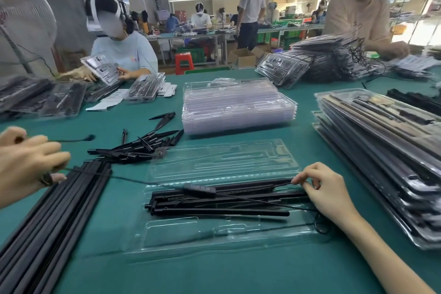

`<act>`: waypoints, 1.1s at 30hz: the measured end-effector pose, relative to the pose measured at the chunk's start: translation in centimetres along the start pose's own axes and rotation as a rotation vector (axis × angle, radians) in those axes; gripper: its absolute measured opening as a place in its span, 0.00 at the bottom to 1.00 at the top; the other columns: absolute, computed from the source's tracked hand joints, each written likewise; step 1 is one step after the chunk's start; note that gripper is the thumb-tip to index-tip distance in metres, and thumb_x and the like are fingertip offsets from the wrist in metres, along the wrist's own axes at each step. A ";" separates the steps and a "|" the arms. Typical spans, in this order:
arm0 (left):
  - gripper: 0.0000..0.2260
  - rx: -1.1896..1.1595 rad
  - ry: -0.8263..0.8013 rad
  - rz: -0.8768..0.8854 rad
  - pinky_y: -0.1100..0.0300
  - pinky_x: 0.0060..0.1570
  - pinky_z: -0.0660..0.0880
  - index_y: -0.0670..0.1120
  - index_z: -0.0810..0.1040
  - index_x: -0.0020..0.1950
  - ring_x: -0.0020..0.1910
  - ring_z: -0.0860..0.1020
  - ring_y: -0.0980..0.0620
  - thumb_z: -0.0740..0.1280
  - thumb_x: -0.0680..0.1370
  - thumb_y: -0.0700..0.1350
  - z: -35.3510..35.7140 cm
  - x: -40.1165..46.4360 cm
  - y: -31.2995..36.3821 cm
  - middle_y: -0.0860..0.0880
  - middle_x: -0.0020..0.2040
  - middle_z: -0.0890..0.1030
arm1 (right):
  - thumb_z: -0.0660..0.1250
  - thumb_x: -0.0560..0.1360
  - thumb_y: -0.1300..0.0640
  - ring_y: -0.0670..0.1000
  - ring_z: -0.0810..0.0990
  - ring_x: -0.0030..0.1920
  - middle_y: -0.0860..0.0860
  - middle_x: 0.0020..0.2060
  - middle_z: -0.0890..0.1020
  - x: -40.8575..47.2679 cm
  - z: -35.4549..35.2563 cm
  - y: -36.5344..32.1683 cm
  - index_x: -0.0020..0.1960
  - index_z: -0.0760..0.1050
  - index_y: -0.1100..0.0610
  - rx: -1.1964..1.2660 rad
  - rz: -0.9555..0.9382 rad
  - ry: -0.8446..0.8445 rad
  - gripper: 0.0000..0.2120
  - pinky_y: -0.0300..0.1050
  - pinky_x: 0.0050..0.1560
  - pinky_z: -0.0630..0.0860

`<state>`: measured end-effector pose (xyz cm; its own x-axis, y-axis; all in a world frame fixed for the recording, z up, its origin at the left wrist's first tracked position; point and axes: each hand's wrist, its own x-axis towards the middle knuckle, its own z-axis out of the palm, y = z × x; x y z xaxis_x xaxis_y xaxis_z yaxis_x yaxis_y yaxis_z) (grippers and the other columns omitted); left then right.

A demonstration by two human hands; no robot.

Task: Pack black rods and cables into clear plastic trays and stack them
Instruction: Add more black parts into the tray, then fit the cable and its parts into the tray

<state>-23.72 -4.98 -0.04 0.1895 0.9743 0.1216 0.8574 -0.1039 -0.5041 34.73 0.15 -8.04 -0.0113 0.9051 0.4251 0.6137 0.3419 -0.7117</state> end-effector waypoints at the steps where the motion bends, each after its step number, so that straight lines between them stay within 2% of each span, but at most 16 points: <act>1: 0.07 0.017 0.108 -0.017 0.45 0.42 0.68 0.49 0.73 0.47 0.38 0.64 0.48 0.68 0.71 0.44 0.2 0.1 0.7 0.49 0.39 0.65 | 0.69 0.68 0.75 0.45 0.70 0.32 0.45 0.33 0.74 0.0 0.0 -0.1 0.33 0.81 0.50 -0.005 -0.003 -0.001 0.19 0.29 0.35 0.66; 2: 0.08 -0.002 0.129 -0.037 0.47 0.40 0.67 0.49 0.71 0.48 0.36 0.62 0.49 0.63 0.71 0.40 0.0 -0.2 1.1 0.50 0.39 0.63 | 0.69 0.68 0.75 0.46 0.70 0.32 0.45 0.32 0.74 0.0 0.0 -0.1 0.33 0.82 0.51 -0.013 -0.007 -0.001 0.19 0.29 0.35 0.66; 4: 0.22 -0.005 0.160 -0.021 0.48 0.39 0.68 0.55 0.68 0.51 0.36 0.65 0.48 0.58 0.62 0.34 -0.2 -1.3 2.9 0.51 0.39 0.61 | 0.69 0.67 0.75 0.47 0.70 0.33 0.45 0.32 0.74 0.0 0.0 0.0 0.34 0.82 0.52 -0.027 -0.012 0.003 0.19 0.30 0.35 0.66; 6: 0.31 -0.215 0.100 0.036 0.46 0.38 0.72 0.63 0.66 0.50 0.34 0.70 0.52 0.64 0.54 0.36 -0.2 -2.3 4.4 0.57 0.38 0.63 | 0.69 0.67 0.76 0.48 0.70 0.33 0.45 0.32 0.74 0.0 0.0 0.0 0.34 0.82 0.52 -0.032 -0.017 0.005 0.18 0.30 0.35 0.66; 8: 0.27 -0.360 0.014 0.066 0.43 0.42 0.72 0.68 0.68 0.52 0.36 0.72 0.59 0.65 0.55 0.50 -1.1 -3.4 6.1 0.63 0.42 0.66 | 0.69 0.67 0.75 0.48 0.70 0.33 0.45 0.32 0.75 0.1 0.0 -0.1 0.34 0.82 0.52 -0.037 -0.018 0.005 0.18 0.29 0.35 0.66; 10: 0.21 -0.437 0.018 0.041 0.43 0.51 0.66 0.67 0.70 0.55 0.45 0.71 0.63 0.62 0.61 0.58 -4.0 -3.4 8.2 0.66 0.48 0.69 | 0.69 0.67 0.75 0.47 0.70 0.32 0.45 0.33 0.75 0.2 0.0 -0.1 0.34 0.82 0.51 -0.048 -0.022 0.008 0.19 0.28 0.36 0.66; 12: 0.16 -0.538 0.073 0.062 0.55 0.55 0.59 0.66 0.71 0.57 0.52 0.70 0.68 0.60 0.69 0.62 -7.6 -2.3 12.0 0.67 0.51 0.72 | 0.70 0.66 0.75 0.46 0.70 0.32 0.45 0.34 0.77 0.2 0.0 -0.1 0.35 0.82 0.49 -0.056 -0.032 0.017 0.19 0.27 0.37 0.66; 13: 0.14 -0.585 0.140 0.123 0.59 0.54 0.59 0.66 0.72 0.57 0.52 0.69 0.71 0.59 0.72 0.63 -9.1 -1.7 14.5 0.68 0.51 0.74 | 0.71 0.66 0.74 0.45 0.71 0.33 0.46 0.34 0.77 0.3 0.0 -0.1 0.35 0.82 0.48 -0.063 -0.037 0.024 0.20 0.27 0.37 0.66; 15: 0.13 -0.658 0.201 0.295 0.69 0.51 0.62 0.63 0.74 0.56 0.48 0.72 0.69 0.58 0.75 0.63 -10.6 -1.1 19.8 0.67 0.49 0.76 | 0.72 0.66 0.73 0.44 0.71 0.33 0.47 0.35 0.78 0.3 -0.1 0.0 0.35 0.81 0.46 -0.066 -0.041 0.040 0.20 0.26 0.38 0.66; 18: 0.13 -0.604 0.193 0.446 0.72 0.43 0.67 0.60 0.78 0.53 0.44 0.75 0.65 0.65 0.74 0.63 -10.9 0.0 24.8 0.64 0.47 0.77 | 0.72 0.67 0.72 0.45 0.72 0.33 0.47 0.36 0.78 0.1 -0.1 0.2 0.35 0.80 0.44 -0.034 -0.043 0.051 0.21 0.26 0.38 0.66; 21: 0.14 -0.779 0.163 0.339 0.70 0.50 0.63 0.58 0.74 0.61 0.53 0.71 0.63 0.61 0.78 0.60 -9.7 0.7 26.0 0.61 0.55 0.73 | 0.71 0.68 0.71 0.47 0.72 0.35 0.46 0.37 0.78 0.2 -0.2 0.4 0.35 0.80 0.43 -0.016 -0.050 0.052 0.21 0.28 0.37 0.67; 22: 0.13 -0.831 0.138 0.315 0.71 0.50 0.62 0.58 0.74 0.62 0.52 0.70 0.64 0.61 0.79 0.59 -9.4 0.8 26.1 0.61 0.54 0.72 | 0.71 0.68 0.71 0.47 0.72 0.35 0.47 0.37 0.78 0.2 -0.3 0.4 0.35 0.80 0.44 -0.015 -0.048 0.056 0.20 0.28 0.37 0.67; 25: 0.11 -0.999 0.142 0.275 0.73 0.47 0.65 0.57 0.77 0.59 0.48 0.68 0.66 0.64 0.78 0.56 -9.2 1.0 27.1 0.62 0.50 0.72 | 0.71 0.68 0.71 0.48 0.73 0.35 0.47 0.37 0.79 0.4 -0.4 0.2 0.36 0.81 0.46 -0.008 -0.033 0.077 0.18 0.28 0.37 0.68; 27: 0.12 -1.005 0.137 0.279 0.73 0.47 0.65 0.57 0.77 0.61 0.47 0.67 0.66 0.64 0.79 0.55 -9.6 1.2 28.3 0.61 0.49 0.70 | 0.70 0.69 0.71 0.48 0.73 0.36 0.48 0.38 0.79 0.5 -0.6 0.2 0.36 0.81 0.48 0.018 -0.024 0.089 0.17 0.30 0.36 0.69; 30: 0.13 -1.070 0.133 0.240 0.71 0.45 0.64 0.57 0.79 0.61 0.44 0.66 0.66 0.66 0.78 0.55 -9.8 1.7 29.7 0.60 0.43 0.67 | 0.69 0.70 0.71 0.49 0.75 0.37 0.48 0.41 0.80 0.5 -1.2 0.4 0.39 0.81 0.48 0.058 -0.016 0.080 0.17 0.33 0.37 0.70; 33: 0.12 -1.129 0.124 0.208 0.71 0.44 0.63 0.56 0.81 0.59 0.44 0.66 0.68 0.66 0.77 0.55 -9.8 1.9 30.2 0.61 0.37 0.68 | 0.66 0.70 0.73 0.47 0.76 0.38 0.48 0.42 0.80 0.5 -1.4 0.5 0.40 0.82 0.50 0.062 -0.002 0.074 0.18 0.29 0.38 0.69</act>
<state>7.25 -8.25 -6.68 0.3691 0.8978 0.2404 0.7320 -0.4402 0.5201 36.13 0.42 -7.37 0.0475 0.8838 0.4655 0.5637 0.3611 -0.7429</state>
